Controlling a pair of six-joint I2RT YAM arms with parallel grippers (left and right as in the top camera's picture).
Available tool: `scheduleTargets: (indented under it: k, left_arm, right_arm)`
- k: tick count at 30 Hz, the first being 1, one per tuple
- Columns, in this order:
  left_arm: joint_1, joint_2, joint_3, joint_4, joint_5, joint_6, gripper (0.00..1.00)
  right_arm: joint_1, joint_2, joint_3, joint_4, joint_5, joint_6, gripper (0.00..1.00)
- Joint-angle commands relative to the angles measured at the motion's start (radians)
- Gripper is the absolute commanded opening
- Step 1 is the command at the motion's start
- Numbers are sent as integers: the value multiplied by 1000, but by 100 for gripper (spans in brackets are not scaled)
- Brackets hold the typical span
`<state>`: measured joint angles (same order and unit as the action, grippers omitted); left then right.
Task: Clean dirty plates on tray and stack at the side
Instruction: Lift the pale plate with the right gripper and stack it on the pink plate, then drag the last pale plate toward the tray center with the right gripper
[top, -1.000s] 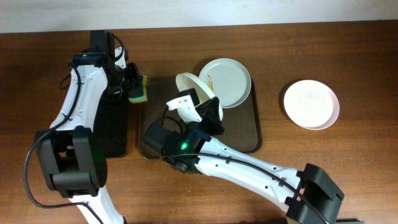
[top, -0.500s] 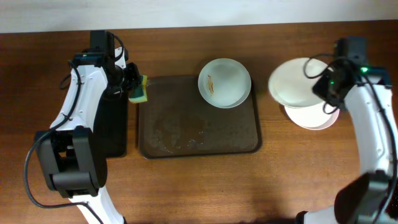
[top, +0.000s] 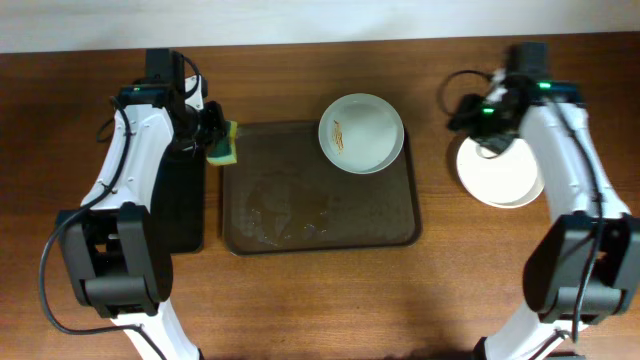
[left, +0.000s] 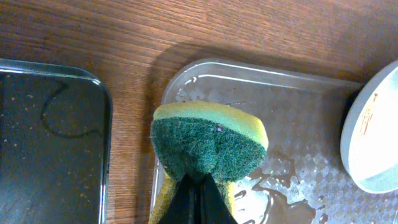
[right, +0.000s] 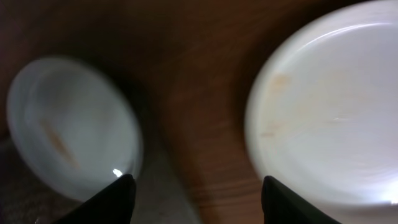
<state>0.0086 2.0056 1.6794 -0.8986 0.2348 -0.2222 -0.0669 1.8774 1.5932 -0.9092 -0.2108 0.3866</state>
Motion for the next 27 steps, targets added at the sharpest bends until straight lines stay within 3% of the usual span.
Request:
scheduleTargets:
  k: [1,6,7,9,14,16,17,22,24,25,27]
  left_arm:
    - [-46,-13,14,-1,12,137,0]
    - [-76,-13,14,2,8,149,1]
    - [-76,-13,14,2,8,149,1]
    - [-76,-13,14,2,8,149,0]
    - [-76,-13,14,3,8,149,0]
    - [-76,-13,14,3,8,149,1]
    - [-76,-13,14,3,8,149,0]
    - [-76,-13,14,3,5,149,0]
    - [-76,-13,14,3,5,149,0]
    - [-76,-13,14,3,5,149,0]
    - [-76,-13,14,3,4,149,1]
  right_arm:
    - [128,53,10,20,66,99,65]
    - [223,201,10,100,77,154,55]
    - [230,230,10,118,77,173,51]
    - [244,266,10,139,77,191,32]
    - [312,276,-12,138,72,217,26]
    - [345,276,-19,95,68,225,11]
    - [360,276,-19,61,49,224,10]
    - [504,274,-6,-106,4,199,10]
    - [510,259,63,-140,5,172,22]
    - [496,255,136,-177,13,105,36]
    - [463,255,239,-188,103,-65,55]
